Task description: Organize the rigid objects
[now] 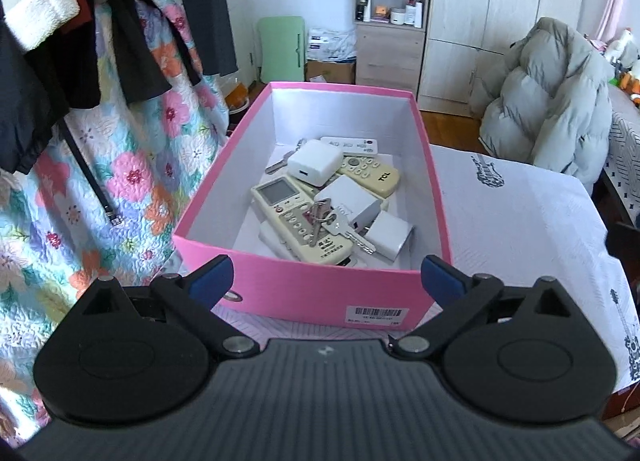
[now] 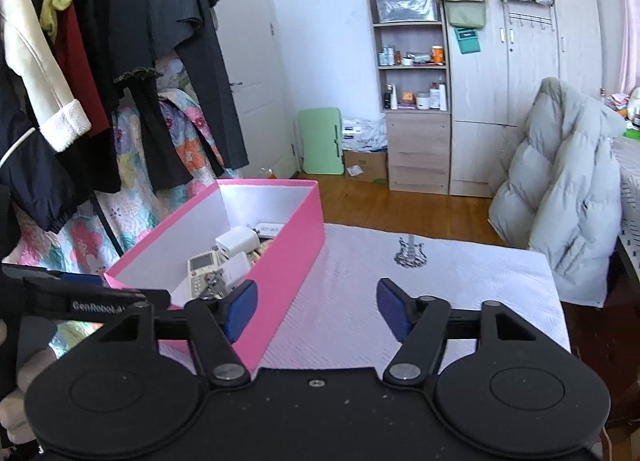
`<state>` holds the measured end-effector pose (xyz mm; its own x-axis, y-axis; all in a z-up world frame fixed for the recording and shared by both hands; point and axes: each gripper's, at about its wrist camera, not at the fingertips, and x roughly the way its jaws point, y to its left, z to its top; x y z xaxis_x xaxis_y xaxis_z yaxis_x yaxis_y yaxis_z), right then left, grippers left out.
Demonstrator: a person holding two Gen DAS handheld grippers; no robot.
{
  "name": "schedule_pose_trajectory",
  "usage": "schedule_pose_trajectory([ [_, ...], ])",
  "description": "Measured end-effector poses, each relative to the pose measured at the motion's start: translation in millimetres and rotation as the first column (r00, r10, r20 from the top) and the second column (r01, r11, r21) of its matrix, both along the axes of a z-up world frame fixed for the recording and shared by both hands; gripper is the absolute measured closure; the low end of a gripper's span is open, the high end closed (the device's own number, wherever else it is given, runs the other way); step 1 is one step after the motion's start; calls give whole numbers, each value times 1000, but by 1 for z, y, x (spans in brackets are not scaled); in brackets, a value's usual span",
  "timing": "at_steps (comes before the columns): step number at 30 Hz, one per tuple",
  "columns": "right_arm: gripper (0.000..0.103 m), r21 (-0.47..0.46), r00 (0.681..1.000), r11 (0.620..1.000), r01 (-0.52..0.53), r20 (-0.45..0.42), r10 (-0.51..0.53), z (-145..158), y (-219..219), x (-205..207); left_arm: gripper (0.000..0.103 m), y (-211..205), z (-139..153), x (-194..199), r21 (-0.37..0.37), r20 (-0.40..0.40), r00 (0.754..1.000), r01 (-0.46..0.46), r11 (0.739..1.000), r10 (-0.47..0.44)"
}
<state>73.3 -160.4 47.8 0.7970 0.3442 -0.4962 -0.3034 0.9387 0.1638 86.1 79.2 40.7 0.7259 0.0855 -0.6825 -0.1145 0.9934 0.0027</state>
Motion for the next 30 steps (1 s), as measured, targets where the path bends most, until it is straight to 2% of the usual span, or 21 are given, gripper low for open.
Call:
schedule_pose_trajectory([
  [2, 10, -13, 1000, 1000, 20, -1, -20, 0, -2, -3, 1, -1, 0, -2, 12, 0, 1000, -4, 1000, 4],
  [4, 5, -25, 999, 999, 45, 12, -44, 0, -3, -9, 1, -5, 1, -4, 30, 3, 1000, -2, 1000, 2],
  [7, 3, -39, 996, 996, 84, 20, -83, 1, -5, -16, 1, -12, 2, -9, 62, 8, 1000, 10, 998, -10],
  [15, 3, -27, 990, 992, 127, -58, -128, -4, -15, -23, 1, -28, 2, -19, 100, 9, 1000, 24, 995, -25],
  [20, 3, -39, 986, 988, 152, -59, -154, -6, -20, -26, 1, -36, 6, -24, 186, 52, 999, 1, 982, -11],
  [23, 3, -57, 984, 984, 170, -43, -172, -7, -21, -28, 1, -38, 5, -25, 189, 45, 999, 12, 982, -21],
  [30, 3, -78, 976, 976, 205, -64, -211, -14, -21, -24, 1, -42, 1, -26, 175, 30, 999, 25, 984, -31],
])
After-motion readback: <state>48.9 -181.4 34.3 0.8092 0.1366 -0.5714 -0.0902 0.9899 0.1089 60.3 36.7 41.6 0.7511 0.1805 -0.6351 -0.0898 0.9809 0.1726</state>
